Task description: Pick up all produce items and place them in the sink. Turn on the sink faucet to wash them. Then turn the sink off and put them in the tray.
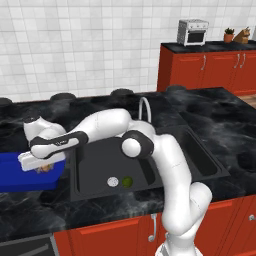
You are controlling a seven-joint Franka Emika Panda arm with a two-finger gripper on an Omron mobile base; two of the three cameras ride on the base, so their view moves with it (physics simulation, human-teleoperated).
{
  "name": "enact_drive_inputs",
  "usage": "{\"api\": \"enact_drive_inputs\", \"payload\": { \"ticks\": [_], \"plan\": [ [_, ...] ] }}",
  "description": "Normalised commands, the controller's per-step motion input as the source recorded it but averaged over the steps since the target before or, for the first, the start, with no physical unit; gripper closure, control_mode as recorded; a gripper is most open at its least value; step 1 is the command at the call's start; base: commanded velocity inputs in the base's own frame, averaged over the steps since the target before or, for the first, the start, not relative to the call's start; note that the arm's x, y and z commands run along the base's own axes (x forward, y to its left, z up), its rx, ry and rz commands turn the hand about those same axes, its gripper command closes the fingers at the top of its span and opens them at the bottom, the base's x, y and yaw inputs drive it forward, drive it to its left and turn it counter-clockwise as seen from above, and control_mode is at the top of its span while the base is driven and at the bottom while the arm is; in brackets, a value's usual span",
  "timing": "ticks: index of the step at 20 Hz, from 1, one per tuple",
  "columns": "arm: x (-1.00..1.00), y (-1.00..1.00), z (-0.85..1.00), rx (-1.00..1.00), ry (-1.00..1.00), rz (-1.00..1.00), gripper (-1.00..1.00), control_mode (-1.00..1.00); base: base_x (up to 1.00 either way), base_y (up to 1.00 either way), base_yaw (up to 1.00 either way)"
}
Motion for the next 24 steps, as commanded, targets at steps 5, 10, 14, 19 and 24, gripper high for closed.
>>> {"api": "enact_drive_inputs", "payload": {
  "ticks": [5,10,14,19,24],
  "plan": [
    [0.03,0.0,-0.16,0.0,0.0,0.0,1.0,-1.0,0.0,0.0,0.0],
    [0.0,0.0,-0.05,0.0,0.0,0.0,1.0,-1.0,0.0,0.0,0.0],
    [0.0,0.0,-0.11,0.0,0.0,0.0,1.0,-1.0,0.0,0.0,0.0],
    [0.0,0.0,-0.15,0.0,0.0,0.0,1.0,-1.0,0.0,0.0,0.0],
    [0.0,0.05,-0.09,0.0,-0.01,0.0,-1.0,-1.0,0.0,0.0,0.0]
  ]
}}
